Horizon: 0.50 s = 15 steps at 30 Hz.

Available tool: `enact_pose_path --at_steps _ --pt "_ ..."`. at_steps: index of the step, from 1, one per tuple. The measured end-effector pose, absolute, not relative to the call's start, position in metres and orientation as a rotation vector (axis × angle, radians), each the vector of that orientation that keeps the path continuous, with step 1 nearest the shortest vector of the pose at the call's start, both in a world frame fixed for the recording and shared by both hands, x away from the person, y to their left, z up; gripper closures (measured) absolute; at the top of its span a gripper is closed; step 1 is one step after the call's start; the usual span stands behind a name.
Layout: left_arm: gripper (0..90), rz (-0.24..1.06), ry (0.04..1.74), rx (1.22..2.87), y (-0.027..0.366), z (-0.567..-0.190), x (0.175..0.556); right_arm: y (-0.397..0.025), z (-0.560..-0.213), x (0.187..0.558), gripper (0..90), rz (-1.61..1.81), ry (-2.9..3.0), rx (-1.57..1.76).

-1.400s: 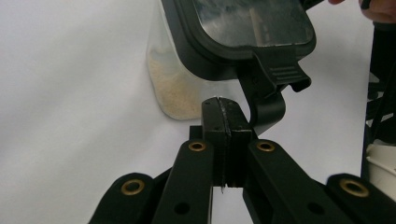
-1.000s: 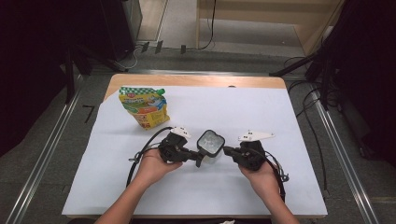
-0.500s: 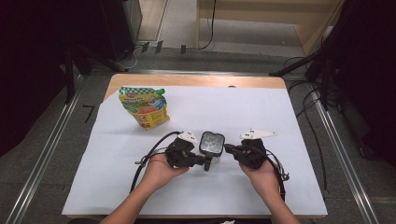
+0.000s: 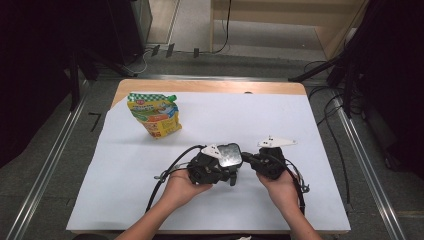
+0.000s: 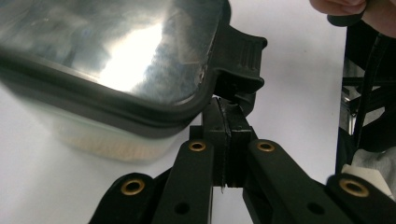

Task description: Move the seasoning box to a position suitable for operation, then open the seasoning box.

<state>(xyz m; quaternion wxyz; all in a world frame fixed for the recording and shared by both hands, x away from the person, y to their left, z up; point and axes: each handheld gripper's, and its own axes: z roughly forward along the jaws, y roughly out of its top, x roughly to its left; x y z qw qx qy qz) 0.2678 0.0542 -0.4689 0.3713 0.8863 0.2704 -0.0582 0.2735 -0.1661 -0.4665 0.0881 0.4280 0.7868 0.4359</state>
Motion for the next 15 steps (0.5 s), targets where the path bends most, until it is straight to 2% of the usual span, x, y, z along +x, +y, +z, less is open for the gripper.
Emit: enact_pose_path --at_steps 7,15 --pt "90.0 -0.185 0.689 2.266 0.052 -0.471 0.271 -0.168 -0.467 0.275 90.0 1.311 2.341 1.281" --pt "87.7 -0.190 0.678 2.255 0.078 -0.450 0.268 -0.175 -0.460 0.267 90.0 1.336 2.372 1.238"
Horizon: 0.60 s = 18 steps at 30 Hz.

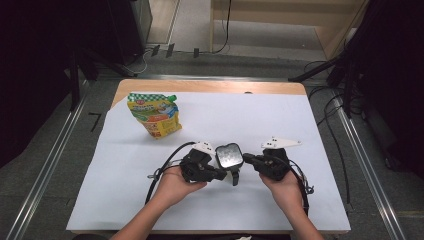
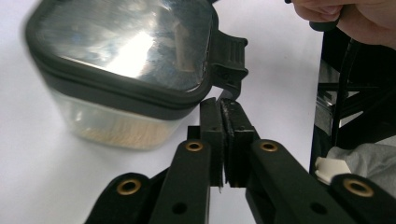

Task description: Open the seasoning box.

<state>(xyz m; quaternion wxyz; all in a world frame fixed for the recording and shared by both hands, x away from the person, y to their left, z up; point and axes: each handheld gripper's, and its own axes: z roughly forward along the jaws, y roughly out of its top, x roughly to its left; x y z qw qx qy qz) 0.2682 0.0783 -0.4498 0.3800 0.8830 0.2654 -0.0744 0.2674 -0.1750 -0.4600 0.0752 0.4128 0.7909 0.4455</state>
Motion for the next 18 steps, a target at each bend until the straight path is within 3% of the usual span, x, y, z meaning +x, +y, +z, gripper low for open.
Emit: enact_pose_path --at_steps 10,18 --pt "84.4 -0.146 0.712 2.233 0.103 -0.436 0.274 -0.182 -0.452 0.252 90.0 1.360 2.384 1.221" --pt "75.2 -0.111 0.760 2.226 0.118 -0.436 0.284 -0.183 -0.448 0.238 90.0 1.375 2.409 1.214"
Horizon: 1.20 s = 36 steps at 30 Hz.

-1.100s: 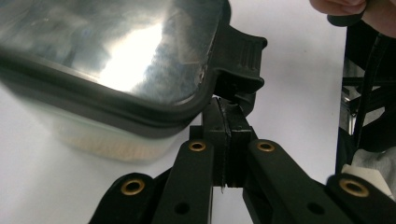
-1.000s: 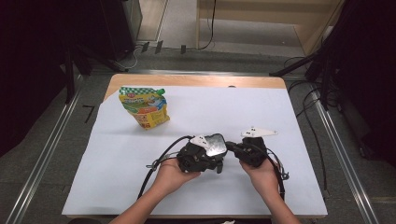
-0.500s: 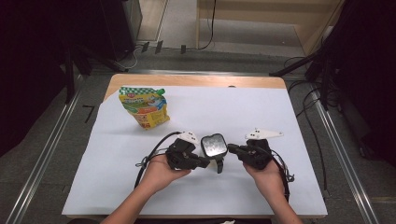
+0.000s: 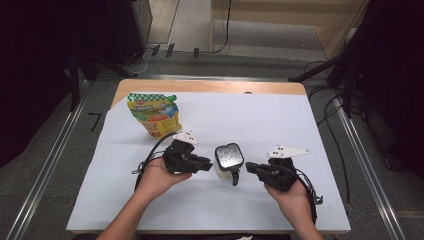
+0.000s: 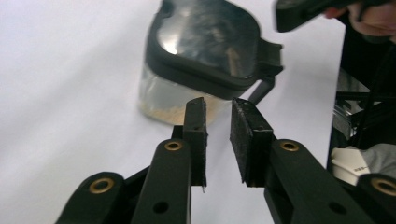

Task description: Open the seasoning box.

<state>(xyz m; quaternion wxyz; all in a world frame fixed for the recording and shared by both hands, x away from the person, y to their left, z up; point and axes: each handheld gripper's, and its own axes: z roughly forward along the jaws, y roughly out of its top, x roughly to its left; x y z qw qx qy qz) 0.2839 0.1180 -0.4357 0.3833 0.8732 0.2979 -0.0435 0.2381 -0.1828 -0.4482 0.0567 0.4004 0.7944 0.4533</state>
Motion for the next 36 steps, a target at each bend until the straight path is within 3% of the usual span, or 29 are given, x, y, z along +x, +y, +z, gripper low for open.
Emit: enact_pose_path --at_steps 21,36 --pt "50.3 -0.070 0.778 2.206 0.129 -0.443 0.299 -0.151 -0.457 0.216 90.0 1.334 2.539 1.097" --pt "44.0 -0.041 0.732 2.193 0.128 -0.440 0.298 -0.139 -0.470 0.220 90.0 1.296 2.584 1.085"
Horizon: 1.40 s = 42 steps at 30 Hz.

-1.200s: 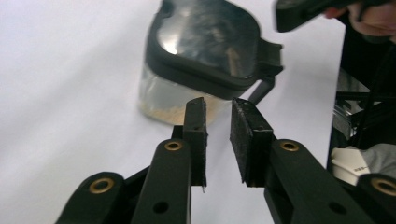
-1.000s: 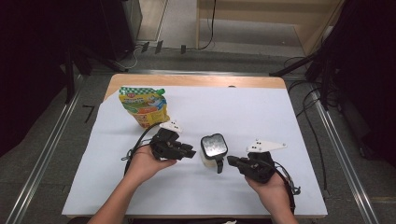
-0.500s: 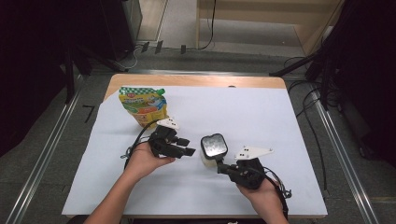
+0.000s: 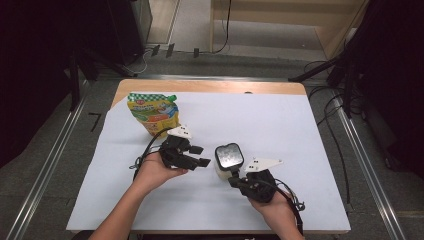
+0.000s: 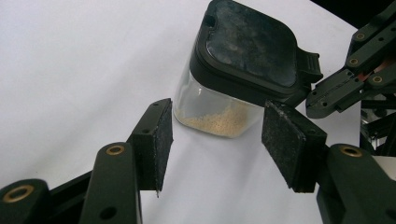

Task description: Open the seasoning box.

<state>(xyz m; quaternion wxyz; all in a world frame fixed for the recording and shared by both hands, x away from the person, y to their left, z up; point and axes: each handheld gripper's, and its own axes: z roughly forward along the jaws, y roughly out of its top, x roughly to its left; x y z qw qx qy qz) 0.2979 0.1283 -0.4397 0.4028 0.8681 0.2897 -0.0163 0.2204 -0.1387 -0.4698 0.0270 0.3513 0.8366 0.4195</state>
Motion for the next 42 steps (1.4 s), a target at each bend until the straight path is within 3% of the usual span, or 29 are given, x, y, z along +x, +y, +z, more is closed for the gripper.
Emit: enact_pose_path --at_steps 16,42 --pt "42.8 -0.028 0.717 2.214 0.125 -0.441 0.296 -0.143 -0.470 0.222 90.0 1.278 2.584 1.078" --pt "40.3 -0.038 0.674 2.223 0.117 -0.441 0.291 -0.186 -0.467 0.240 90.0 1.258 2.490 1.240"
